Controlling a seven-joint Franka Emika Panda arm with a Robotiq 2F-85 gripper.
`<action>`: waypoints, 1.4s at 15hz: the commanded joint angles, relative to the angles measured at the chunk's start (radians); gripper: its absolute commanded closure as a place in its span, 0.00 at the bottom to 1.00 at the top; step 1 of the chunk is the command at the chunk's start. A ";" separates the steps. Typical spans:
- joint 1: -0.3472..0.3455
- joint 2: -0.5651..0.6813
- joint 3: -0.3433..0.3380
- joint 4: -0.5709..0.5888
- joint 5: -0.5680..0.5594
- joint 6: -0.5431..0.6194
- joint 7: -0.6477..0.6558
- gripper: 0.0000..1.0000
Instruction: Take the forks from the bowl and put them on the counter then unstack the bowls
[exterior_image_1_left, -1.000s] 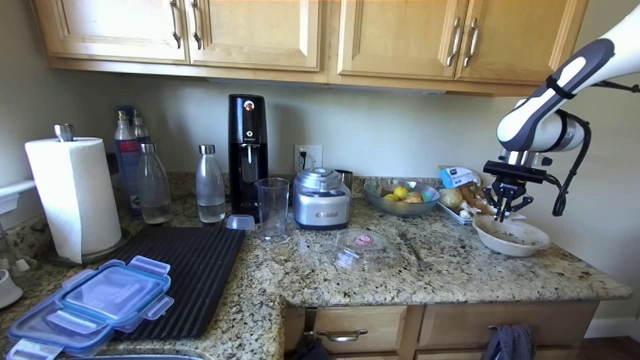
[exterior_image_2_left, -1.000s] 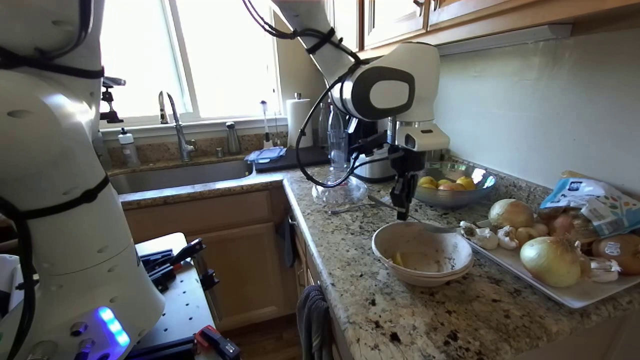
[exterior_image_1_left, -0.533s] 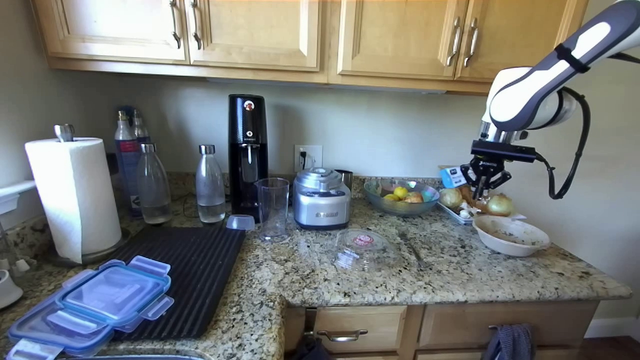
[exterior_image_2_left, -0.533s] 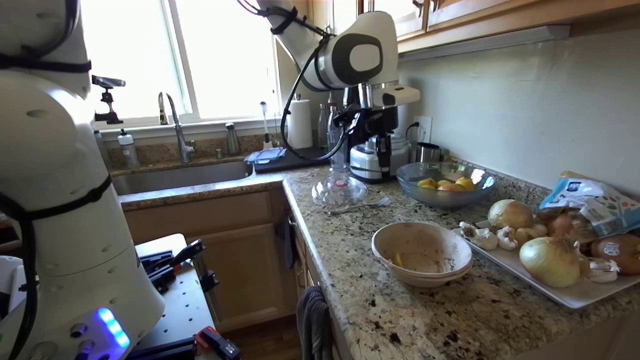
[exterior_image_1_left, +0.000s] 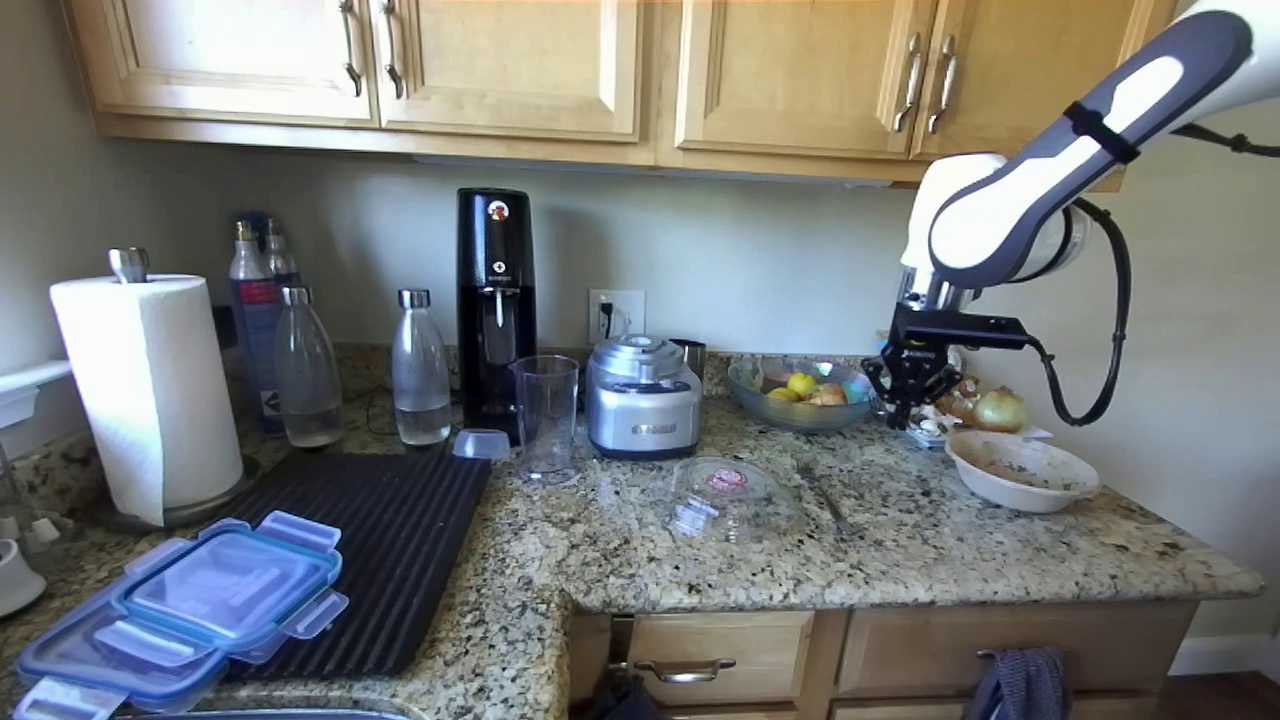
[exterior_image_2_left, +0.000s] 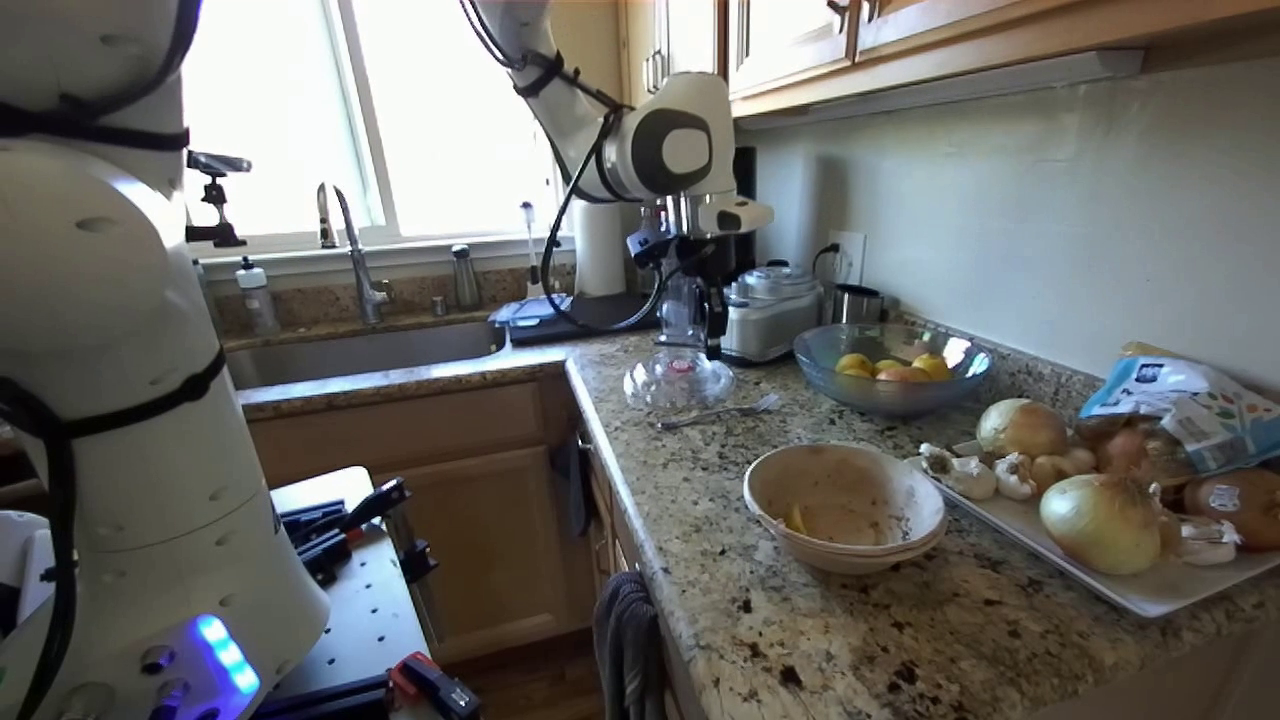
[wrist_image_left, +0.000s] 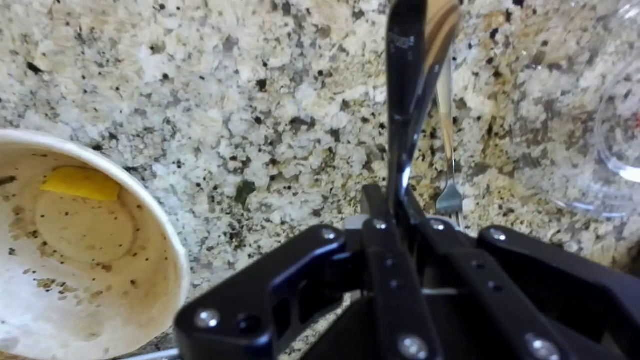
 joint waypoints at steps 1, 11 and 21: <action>0.021 0.081 -0.010 0.029 -0.042 0.032 -0.054 0.93; 0.063 0.309 -0.025 0.180 -0.040 0.075 -0.168 0.93; 0.073 0.418 -0.048 0.326 -0.030 0.060 -0.201 0.67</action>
